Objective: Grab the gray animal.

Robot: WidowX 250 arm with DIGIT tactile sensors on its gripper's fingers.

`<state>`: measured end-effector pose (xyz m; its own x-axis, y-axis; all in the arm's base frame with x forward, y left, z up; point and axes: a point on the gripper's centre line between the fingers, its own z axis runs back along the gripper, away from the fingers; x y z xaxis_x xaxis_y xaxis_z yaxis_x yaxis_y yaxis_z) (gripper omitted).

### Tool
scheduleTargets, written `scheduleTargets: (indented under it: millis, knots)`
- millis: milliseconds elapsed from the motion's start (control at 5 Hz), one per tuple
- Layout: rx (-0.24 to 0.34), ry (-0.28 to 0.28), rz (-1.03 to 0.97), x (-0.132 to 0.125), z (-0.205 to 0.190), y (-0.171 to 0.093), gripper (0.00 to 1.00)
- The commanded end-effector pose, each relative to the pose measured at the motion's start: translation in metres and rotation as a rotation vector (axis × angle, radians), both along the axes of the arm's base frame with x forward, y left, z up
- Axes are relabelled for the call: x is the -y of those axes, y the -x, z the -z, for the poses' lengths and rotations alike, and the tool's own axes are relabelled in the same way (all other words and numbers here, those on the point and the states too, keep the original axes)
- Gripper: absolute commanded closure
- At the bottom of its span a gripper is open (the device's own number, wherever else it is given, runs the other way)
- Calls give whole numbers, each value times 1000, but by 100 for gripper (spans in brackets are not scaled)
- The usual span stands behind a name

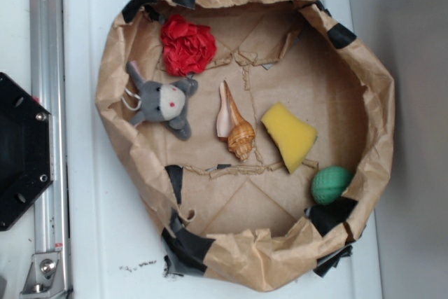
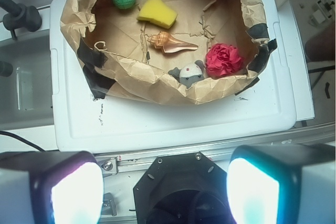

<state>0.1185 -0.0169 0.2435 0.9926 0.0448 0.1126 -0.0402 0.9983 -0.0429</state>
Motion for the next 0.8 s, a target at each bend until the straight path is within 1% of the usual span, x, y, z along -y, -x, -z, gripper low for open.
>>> scheduleTargets:
  millis: [0,200,400,600]
  knots:
    - [0,0,0,0,0,0,0]
    - [-19,-40,11,-22,32,-40,0]
    - [-63,28,-48,-28,59,-87,0]
    - [-132,18,-106,-34,90,-131,0]
